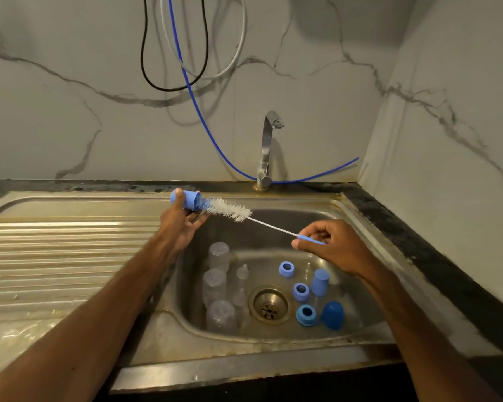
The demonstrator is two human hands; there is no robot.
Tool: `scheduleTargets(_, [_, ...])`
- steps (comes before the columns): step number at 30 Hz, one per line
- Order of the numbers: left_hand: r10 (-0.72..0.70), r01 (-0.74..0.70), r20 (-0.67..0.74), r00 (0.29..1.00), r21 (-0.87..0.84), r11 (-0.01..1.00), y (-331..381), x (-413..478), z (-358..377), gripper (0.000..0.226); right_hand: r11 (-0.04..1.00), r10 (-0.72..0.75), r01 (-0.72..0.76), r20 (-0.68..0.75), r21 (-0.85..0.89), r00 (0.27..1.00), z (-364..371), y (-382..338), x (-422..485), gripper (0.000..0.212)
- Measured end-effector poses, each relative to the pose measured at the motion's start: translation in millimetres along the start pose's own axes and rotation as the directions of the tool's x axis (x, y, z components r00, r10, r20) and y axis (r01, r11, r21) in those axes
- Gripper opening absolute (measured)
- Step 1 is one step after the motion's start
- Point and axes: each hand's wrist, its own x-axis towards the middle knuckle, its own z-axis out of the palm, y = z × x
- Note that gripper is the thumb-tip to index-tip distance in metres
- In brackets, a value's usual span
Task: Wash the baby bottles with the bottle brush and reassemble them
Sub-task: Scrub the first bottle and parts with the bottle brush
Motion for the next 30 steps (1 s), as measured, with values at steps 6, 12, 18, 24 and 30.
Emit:
scheduleTargets(6, [-0.017,0.016,0.017,1.000,0.018,1.000,-0.1,-0.4,0.4,0.056,0.986,-0.104,0.097,-0.049,-0.132,0.993,-7.5,-2.8,-1.5,0.020])
scheduleTargets(12, [-0.032,0.038,0.059,0.998,-0.095,0.995,8.4,-8.2,4.9,0.050,1.000,-0.017,0.014,0.102,0.028,0.995,-1.7,-7.0,-4.4,0.032])
scheduleTargets(18, [-0.038,0.042,0.045,0.998,-0.094,0.995,8.1,-10.1,2.0,0.058,0.979,-0.186,0.173,-0.123,-0.109,0.975,-2.8,-6.5,-2.2,0.004])
scheduleTargets(24, [-0.037,0.038,0.012,0.999,-0.102,0.994,6.6,-9.4,2.3,0.057,0.996,0.034,-0.025,0.114,-0.081,0.993,4.2,-3.5,-2.9,0.043])
scheduleTargets(30, [-0.021,0.021,-0.001,1.000,-0.074,0.997,5.8,-5.9,0.3,0.052,0.994,-0.093,0.089,-0.066,-0.058,0.993,-2.2,-2.1,-1.4,0.010])
